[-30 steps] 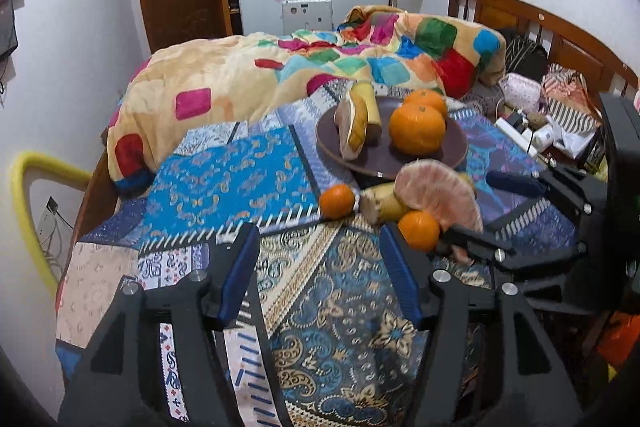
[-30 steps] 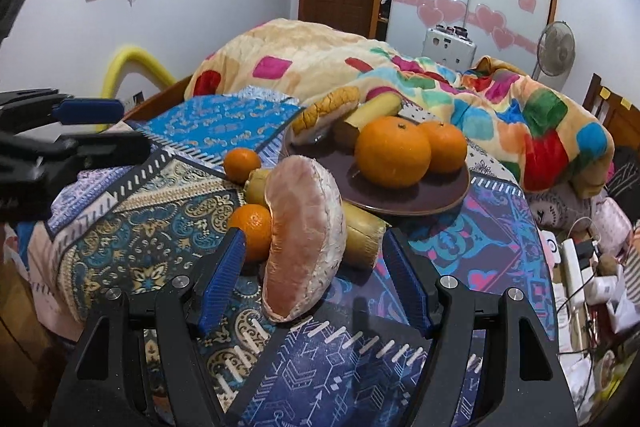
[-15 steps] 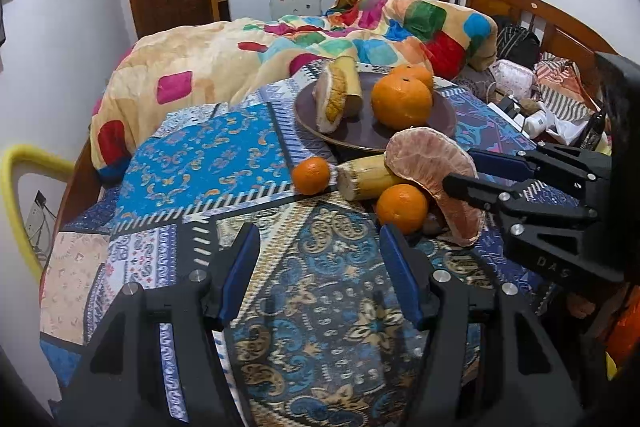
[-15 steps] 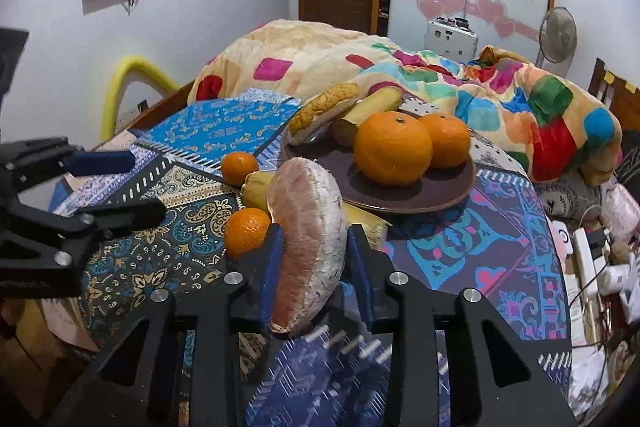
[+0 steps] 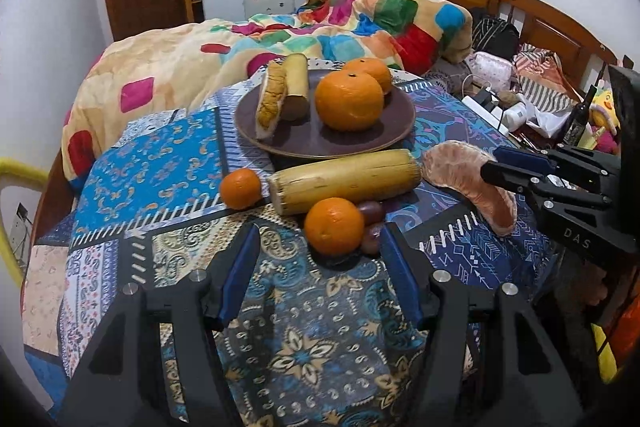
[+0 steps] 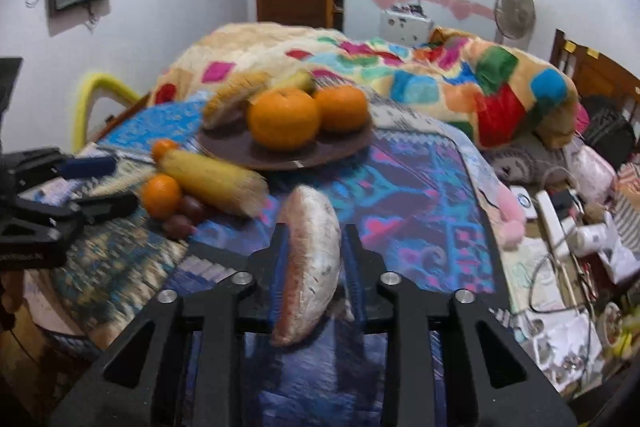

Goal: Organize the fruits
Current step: 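Grasp the pomelo segment with the right gripper and lift it, then grasp a mandarin with the left gripper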

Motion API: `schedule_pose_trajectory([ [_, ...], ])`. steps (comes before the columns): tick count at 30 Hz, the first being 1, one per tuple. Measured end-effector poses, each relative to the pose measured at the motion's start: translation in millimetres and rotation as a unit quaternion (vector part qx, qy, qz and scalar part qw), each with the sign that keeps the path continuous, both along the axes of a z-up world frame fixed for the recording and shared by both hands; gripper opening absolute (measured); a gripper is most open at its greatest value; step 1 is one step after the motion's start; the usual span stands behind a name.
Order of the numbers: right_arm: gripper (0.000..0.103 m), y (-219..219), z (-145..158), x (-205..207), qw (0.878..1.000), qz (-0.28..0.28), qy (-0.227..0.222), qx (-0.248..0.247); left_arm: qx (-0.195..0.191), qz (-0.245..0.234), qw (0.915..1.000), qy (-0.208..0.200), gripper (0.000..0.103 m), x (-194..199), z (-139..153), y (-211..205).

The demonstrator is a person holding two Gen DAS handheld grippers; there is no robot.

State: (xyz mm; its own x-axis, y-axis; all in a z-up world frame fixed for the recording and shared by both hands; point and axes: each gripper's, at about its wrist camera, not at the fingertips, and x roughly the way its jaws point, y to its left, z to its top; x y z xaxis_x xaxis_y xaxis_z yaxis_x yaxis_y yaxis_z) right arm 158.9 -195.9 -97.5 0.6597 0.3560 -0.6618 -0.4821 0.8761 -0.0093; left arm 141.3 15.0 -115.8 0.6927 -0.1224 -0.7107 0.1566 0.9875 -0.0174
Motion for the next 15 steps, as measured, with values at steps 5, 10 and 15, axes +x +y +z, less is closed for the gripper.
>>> schedule_pose_trajectory([
  [5,0.026,-5.9,-6.7,3.0,1.000,0.003,0.018,-0.004,0.000,0.003,1.0000,0.005,0.056,8.0,-7.5,-3.6],
  [10,0.054,1.7,-7.0,0.0,1.000,0.018,0.004,-0.016,-0.010,0.002,0.9999,0.012,0.051,13.6,-12.7,-1.9],
  [15,0.054,8.7,-21.1,9.8,0.999,0.017,0.018,-0.034,-0.023,-0.001,0.9996,0.018,0.046,18.1,-17.8,1.3],
])
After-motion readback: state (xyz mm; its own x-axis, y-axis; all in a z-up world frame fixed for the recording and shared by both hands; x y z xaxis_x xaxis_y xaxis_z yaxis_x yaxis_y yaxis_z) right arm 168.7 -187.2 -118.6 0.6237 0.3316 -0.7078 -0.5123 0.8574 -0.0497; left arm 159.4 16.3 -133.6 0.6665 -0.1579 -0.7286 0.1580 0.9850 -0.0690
